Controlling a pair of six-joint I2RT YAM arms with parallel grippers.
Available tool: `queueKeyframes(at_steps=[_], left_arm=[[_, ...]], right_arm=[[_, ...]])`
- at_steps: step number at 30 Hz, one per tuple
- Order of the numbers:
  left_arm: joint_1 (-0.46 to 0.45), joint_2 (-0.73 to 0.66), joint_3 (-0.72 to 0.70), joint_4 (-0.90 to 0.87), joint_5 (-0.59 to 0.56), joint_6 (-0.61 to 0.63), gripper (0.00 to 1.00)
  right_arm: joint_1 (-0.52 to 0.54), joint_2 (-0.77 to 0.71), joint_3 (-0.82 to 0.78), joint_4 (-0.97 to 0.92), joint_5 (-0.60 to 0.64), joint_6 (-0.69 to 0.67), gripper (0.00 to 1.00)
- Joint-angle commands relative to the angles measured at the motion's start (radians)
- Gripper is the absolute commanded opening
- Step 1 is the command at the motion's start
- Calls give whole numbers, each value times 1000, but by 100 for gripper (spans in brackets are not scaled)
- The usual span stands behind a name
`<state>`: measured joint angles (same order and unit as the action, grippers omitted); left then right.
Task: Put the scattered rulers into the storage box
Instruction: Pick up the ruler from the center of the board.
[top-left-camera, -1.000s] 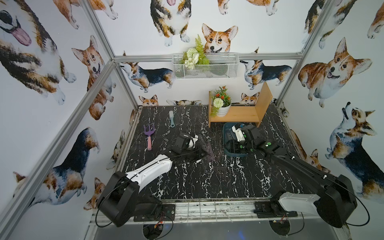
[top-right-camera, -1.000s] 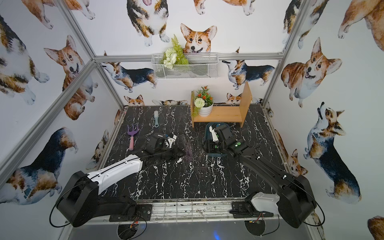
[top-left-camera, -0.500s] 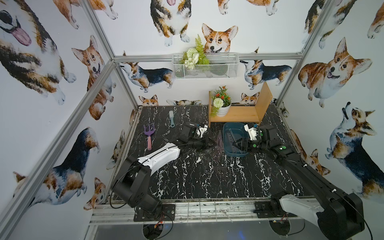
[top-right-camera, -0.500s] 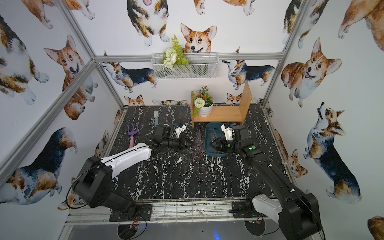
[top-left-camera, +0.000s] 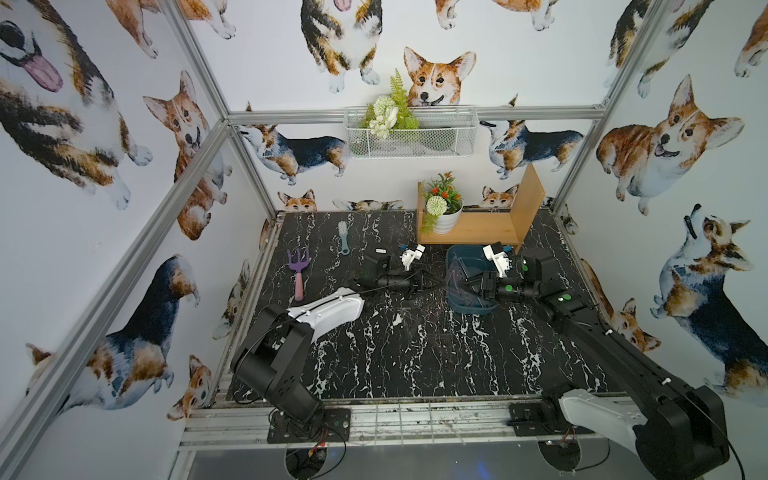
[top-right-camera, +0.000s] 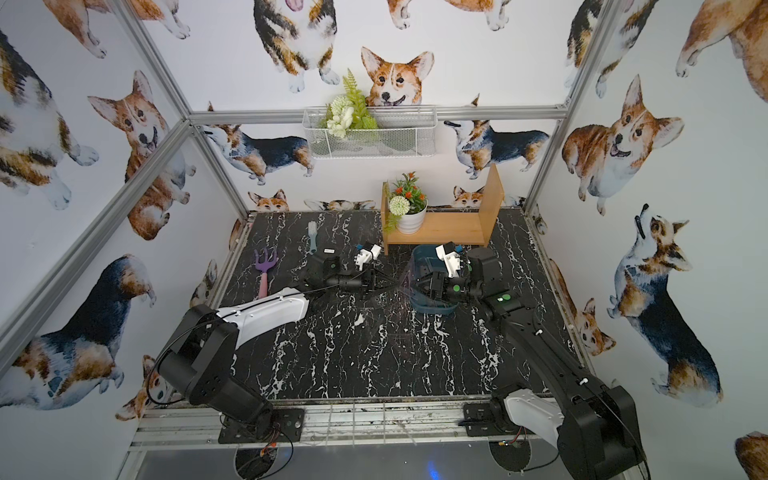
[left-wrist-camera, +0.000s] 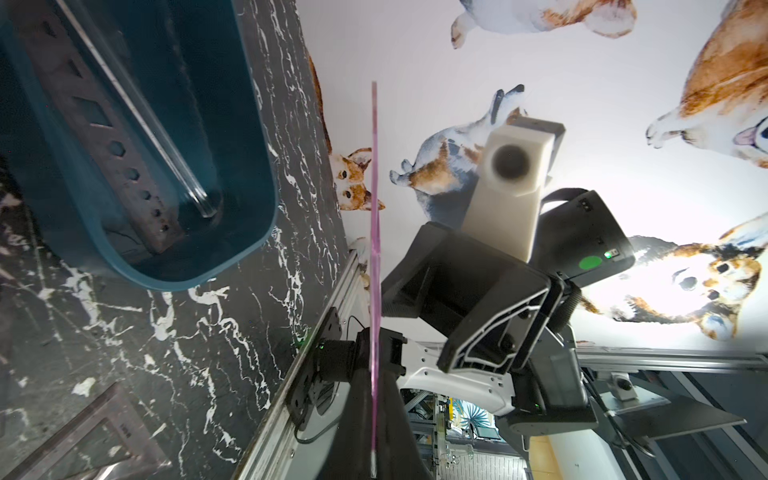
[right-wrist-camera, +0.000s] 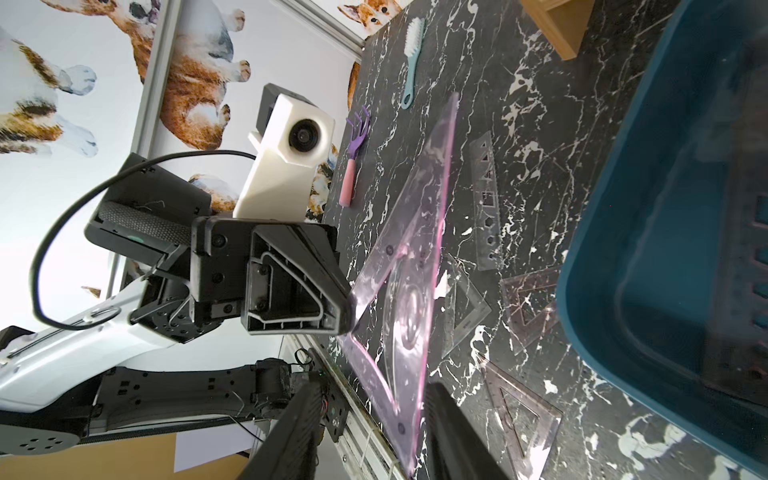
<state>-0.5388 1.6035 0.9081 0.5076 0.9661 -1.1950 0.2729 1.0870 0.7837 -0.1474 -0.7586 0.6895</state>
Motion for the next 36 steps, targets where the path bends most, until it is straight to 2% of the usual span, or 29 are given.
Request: queueKeyframes(at_steps=[1,7,15,22,24,27,30,36], left_arm=[[-1,-6,-4,107,46,-50,0],[-5,-16,-9,106,49,-51,0],[-16,-10,-6,107,50,-52,0],[-17,-8,-6,110,51,-54,0],[-18,-8,-9,110,49,-54,9],[-16,-18,-11,108,40,-52,22],[-9,-39,-11,71,21,-31,31],[1,-107,32,-238,-65,164,36]], right_arm=[[0,5,13,36,-15,8,46],[0,6,22,29,-15,0,42],[1,-3,-26,167,-96,98,31],[-1,-3,-42,203,-113,128,6],[-2,-1,-39,203,-113,129,0],[-7,3,-33,202,-113,129,0],[-23,8,-22,192,-119,122,0],[-82,23,15,127,-121,63,0]])
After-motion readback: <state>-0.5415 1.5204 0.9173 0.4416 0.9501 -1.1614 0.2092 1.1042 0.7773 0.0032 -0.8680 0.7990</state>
